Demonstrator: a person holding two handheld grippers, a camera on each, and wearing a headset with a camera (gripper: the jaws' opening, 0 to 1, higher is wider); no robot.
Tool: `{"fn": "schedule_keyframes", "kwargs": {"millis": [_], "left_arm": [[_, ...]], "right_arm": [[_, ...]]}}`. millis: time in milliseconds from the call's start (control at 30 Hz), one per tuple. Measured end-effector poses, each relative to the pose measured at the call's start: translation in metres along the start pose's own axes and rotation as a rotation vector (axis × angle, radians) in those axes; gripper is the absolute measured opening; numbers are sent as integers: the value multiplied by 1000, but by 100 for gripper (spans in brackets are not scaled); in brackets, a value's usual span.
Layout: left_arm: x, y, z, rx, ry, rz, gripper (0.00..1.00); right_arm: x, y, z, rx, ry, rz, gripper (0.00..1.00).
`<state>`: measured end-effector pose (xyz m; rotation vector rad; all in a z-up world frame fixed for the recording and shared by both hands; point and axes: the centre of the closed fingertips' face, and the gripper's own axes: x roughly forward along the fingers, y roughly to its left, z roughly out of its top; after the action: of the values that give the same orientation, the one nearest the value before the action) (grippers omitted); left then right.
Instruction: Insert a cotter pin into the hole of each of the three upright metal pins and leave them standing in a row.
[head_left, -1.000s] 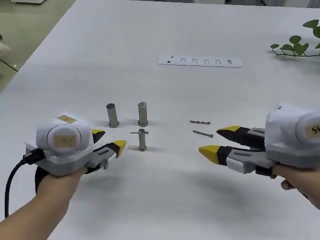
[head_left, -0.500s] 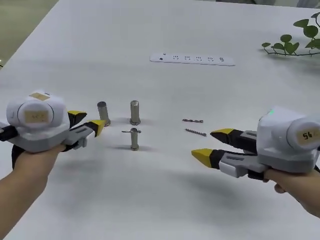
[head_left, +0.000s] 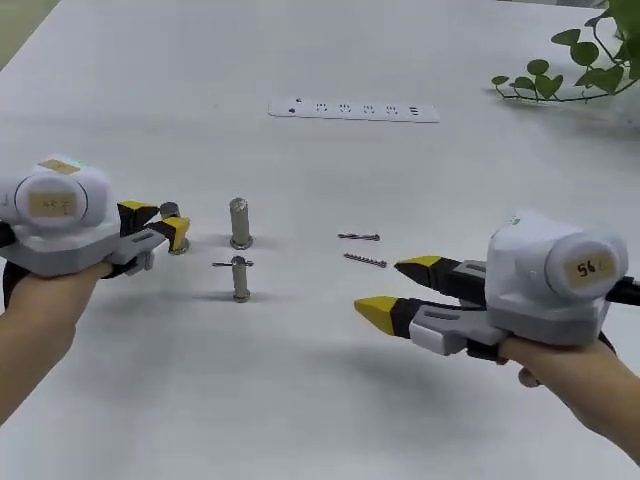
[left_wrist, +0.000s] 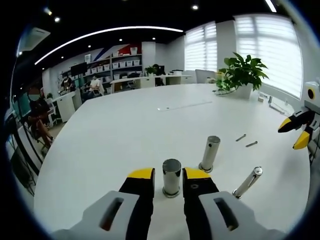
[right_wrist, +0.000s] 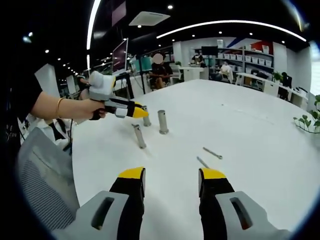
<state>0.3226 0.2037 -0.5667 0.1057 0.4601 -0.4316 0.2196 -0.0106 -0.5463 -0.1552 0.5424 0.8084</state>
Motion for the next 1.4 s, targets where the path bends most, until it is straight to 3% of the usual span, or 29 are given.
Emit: {"fn": "schedule_keyframes", "kwargs": {"millis": [133, 333, 667, 1000, 1400], "left_arm": [[7, 0, -7, 7, 24, -10, 15], [9, -3, -7, -11, 20, -30, 11], [5, -1, -8, 15, 33, -34, 10], [-13, -5, -17, 89, 56, -38, 10], [-44, -21, -31, 92, 67, -70, 10]], "right_arm": [[0, -2, -1, -5, 10, -5, 38], [0, -8, -1, 2, 10, -26, 37], [0, -10, -4, 17, 13, -41, 37], [-4, -12, -1, 15, 3, -48, 36], [-9, -10, 0, 18, 6, -50, 36]]}}
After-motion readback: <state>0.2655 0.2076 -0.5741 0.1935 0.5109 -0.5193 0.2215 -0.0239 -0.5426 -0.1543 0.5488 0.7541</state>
